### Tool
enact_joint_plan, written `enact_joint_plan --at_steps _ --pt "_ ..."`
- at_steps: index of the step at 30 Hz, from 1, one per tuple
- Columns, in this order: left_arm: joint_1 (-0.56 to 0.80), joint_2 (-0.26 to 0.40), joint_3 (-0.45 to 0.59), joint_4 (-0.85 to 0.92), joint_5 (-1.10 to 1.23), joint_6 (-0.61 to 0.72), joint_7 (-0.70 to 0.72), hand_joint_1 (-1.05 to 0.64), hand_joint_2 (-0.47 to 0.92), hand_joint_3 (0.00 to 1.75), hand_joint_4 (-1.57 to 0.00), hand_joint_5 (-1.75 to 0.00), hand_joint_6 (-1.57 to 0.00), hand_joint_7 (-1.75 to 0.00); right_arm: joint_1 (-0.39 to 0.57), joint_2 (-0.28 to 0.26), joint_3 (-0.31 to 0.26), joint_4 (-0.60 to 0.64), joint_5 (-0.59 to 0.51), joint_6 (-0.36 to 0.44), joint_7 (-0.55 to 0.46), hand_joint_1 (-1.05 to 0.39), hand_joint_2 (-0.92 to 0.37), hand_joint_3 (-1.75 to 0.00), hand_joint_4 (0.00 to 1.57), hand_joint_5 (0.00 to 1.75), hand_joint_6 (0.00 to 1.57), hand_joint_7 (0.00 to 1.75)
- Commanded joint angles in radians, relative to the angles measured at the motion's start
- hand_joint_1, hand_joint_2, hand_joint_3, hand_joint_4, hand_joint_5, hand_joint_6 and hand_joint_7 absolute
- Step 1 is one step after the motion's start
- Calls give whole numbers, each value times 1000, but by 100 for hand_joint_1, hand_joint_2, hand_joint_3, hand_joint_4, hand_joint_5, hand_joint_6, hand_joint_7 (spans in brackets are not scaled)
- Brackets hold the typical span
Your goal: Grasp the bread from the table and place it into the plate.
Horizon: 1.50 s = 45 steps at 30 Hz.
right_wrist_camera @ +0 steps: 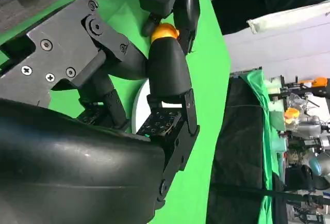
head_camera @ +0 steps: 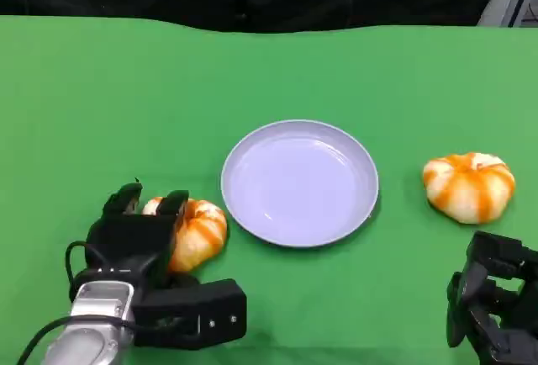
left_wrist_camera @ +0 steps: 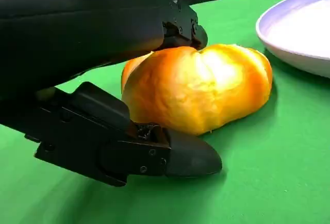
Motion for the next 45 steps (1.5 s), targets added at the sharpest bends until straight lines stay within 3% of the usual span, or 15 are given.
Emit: enact_joint_plan --at_steps 1,10,19,24,27,29,30,31,33,34,35,36,37,39,45 --pt "-3 7 -19 3 -8 1 -13 -87 92 39 0 0 -22 -1 9 -15 -8 -20 0 3 -1 -15 -43 -128 90 170 85 149" --pt "1 23 -20 -3 -30 -26 -6 -84 92 36 -2 -1 -23 -1 9 -17 -9 -26 2 10 1 -13 -43 -130 89 171 84 150" --pt "-12 36 -7 34 -95 -103 2 -57 92 13 -34 -6 -46 -4 10 -20 -14 -34 7 26 1 -14 -45 -127 89 170 84 148" --pt "-33 48 -20 55 -112 -99 -69 -42 91 5 -41 -5 -52 -3 12 -19 -16 -41 11 30 2 -14 -46 -126 90 169 85 148" --pt "-34 44 -13 72 -127 -111 -45 -21 91 1 -60 -6 -63 -4 13 -18 -16 -38 11 24 5 -14 -45 -127 90 170 85 148" --pt "-35 34 -4 90 -133 -115 -7 -16 92 1 -67 -5 -67 -3 13 -19 -16 -39 11 27 6 -14 -45 -128 90 171 85 148" --pt "-37 28 1 101 -135 -117 15 -11 92 2 -88 -9 -82 -5 13 -20 -16 -40 12 28 7 -15 -45 -127 89 171 85 148" --pt "-38 24 4 110 -137 -119 32 -9 92 2 -96 -9 -87 -5 13 -21 -16 -40 12 29 8 -15 -45 -127 89 171 85 148" --pt "-37 16 19 133 -149 -142 112 -7 92 3 -102 -9 -91 -5 14 -19 -17 -41 12 27 8 -15 -45 -127 89 171 84 148" --pt "-36 11 30 148 -157 -160 166 -8 92 2 -94 -86 -108 -24 14 -18 -17 -42 13 26 8 -15 -45 -127 89 171 84 148" --pt "-32 9 49 156 -172 -188 225 -8 92 2 -86 -121 -110 -37 14 -18 -16 -40 12 22 9 -15 -45 -127 89 171 84 148" --pt "-30 11 63 162 -184 -214 268 -6 92 12 -80 -153 -82 -115 15 -18 -16 -40 10 19 10 -15 -46 -127 89 171 84 149" --pt "-30 12 70 168 -192 -232 290 -5 92 16 -78 -163 -71 -144 15 -18 -15 -39 8 18 10 -15 -46 -127 89 171 84 149" --pt "-32 16 84 175 -200 -263 344 -5 92 23 -75 -172 -62 -168 17 -18 -15 -49 3 27 0 -16 -46 -126 89 171 84 149" --pt "-28 33 111 126 -207 -289 389 -6 92 28 -74 -175 -58 -175 17 -20 -15 -49 3 25 -1 -16 -46 -127 89 172 84 150"
